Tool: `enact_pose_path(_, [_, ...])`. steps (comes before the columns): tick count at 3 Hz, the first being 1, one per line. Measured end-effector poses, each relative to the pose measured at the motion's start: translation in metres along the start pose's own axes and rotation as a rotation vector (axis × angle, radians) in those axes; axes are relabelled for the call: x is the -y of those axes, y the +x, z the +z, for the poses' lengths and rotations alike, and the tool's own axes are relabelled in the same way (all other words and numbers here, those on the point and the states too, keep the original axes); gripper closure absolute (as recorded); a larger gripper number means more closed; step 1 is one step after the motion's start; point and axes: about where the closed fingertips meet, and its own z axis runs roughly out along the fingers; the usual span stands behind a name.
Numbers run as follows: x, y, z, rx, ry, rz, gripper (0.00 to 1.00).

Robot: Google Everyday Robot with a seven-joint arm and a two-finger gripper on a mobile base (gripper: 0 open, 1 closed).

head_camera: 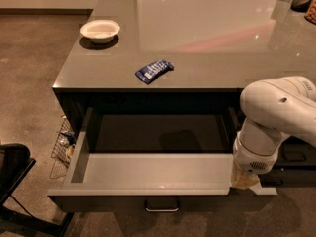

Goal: Open top drawer

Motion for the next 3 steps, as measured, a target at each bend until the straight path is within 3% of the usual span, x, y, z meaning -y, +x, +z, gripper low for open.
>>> enact_pose_path(1, [0.0002,0.0001,0.0007,0.001,0.002,0.000,0.51])
enact_pose_path(3, [-0.0010,0.0008,0.0002,-0.001,0.004,0.000,0.05])
